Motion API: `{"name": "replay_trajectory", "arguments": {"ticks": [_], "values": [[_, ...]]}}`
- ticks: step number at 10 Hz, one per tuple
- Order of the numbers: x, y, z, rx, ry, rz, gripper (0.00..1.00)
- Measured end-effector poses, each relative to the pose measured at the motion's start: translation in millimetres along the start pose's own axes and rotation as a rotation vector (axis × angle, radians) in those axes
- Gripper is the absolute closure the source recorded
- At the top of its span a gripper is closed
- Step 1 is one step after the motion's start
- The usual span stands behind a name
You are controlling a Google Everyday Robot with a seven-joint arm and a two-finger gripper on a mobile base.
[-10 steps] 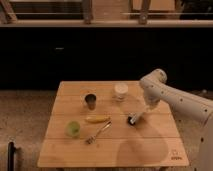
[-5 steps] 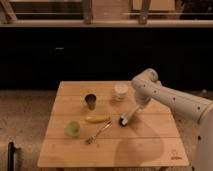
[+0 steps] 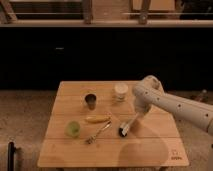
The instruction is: Wipe table surface with brush
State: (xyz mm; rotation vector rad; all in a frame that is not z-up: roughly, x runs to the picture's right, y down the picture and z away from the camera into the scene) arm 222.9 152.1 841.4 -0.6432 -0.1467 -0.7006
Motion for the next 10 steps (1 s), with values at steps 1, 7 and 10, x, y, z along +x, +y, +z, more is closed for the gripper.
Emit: {"name": "replay_trajectory", "arguments": {"ticks": [1,7,10], "values": [[4.7,8.3,3.2,-0.012,-0.002,0.013,0.96],[83.4,40.1,11.3,-0.046,0.092,0.207,0.96],[89.5,9.1,8.0,-0.022,0.132,0.221,0.96]]}}
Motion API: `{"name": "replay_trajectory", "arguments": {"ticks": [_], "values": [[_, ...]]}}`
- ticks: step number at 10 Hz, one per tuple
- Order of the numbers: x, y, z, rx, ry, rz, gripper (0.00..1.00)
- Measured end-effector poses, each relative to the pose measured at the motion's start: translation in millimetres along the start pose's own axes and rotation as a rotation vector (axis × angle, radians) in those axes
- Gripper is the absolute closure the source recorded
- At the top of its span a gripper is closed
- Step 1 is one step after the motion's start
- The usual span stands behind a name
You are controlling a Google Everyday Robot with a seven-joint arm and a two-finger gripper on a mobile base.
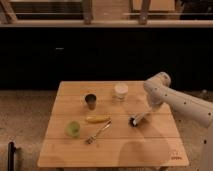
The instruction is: Wipe table surface with brush
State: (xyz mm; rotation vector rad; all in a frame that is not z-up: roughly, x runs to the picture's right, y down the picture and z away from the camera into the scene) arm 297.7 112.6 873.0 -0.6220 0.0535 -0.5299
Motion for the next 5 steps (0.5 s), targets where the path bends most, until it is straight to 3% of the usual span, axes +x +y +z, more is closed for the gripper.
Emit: {"name": "replay_trajectory", "arguments": {"ticks": [3,5], "values": [[-36.0,-21.1,-7.2,0.031,-0.019,-0.061,0.96],[-75.6,-25.1,-14.2,0.056,-0.069,-0.156,0.96]]}}
